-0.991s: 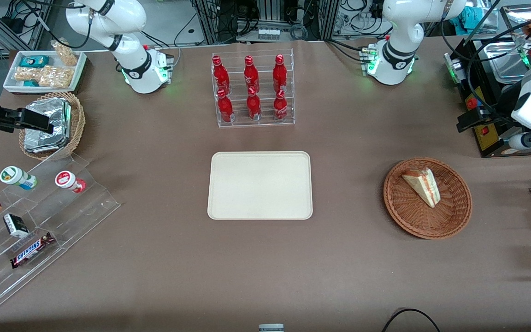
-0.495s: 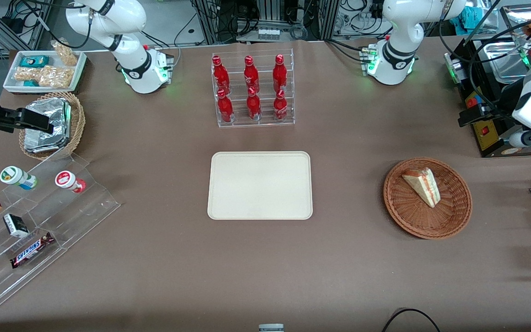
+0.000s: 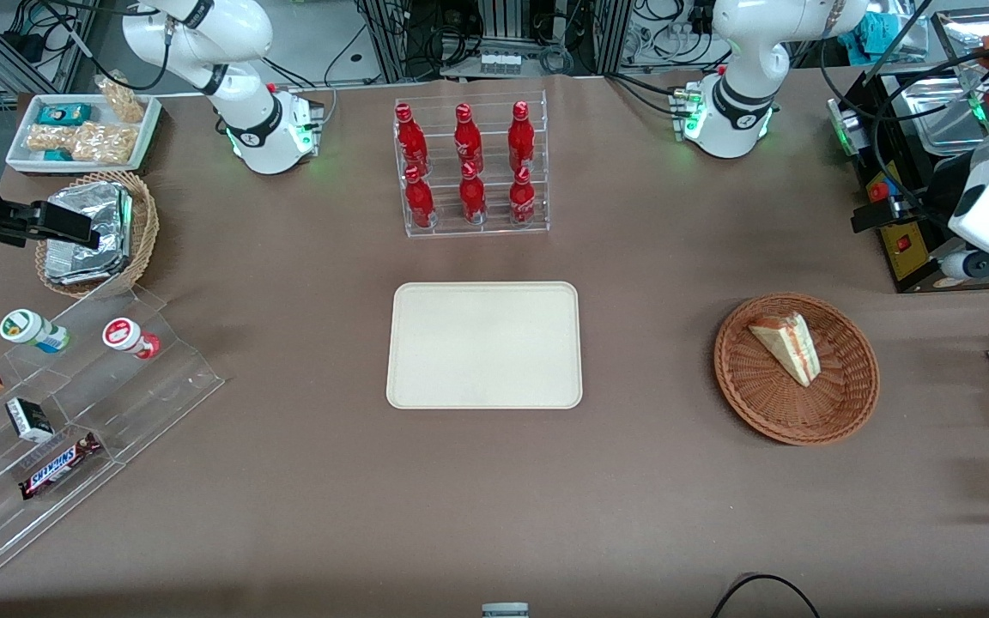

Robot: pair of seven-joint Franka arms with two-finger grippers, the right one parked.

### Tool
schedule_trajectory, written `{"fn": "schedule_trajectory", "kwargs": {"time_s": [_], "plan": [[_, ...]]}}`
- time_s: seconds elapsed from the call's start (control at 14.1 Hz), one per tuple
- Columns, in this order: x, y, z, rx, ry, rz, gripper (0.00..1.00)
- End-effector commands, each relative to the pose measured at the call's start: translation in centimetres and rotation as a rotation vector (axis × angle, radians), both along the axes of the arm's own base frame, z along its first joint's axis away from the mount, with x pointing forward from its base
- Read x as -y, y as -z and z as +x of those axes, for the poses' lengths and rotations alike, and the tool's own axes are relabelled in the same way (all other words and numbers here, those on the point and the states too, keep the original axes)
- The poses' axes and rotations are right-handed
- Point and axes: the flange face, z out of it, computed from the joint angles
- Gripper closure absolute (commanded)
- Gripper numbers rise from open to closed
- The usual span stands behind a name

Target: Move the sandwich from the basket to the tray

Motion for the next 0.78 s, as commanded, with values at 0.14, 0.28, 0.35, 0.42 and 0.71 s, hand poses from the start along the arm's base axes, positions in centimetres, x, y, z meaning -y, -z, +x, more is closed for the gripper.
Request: {"fn": "schedule_trajectory", "kwargs": {"time_s": [0.14, 0.28, 0.35, 0.42, 0.71], "plan": [[-2.0, 4.7, 0.0, -0.063, -0.079, 0.013, 0.00], [-2.3, 8.1, -0.2, -0.011, -0.084, 0.013, 0.00], [-2.3, 9.9, 0.0, 0.014, -0.083, 0.015, 0.00], [-2.3, 11.3, 0.1, 0.034, -0.083, 0.015, 0.00], [-2.7, 18.6, -0.3, 0.124, -0.108, 0.018, 0.00]]}}
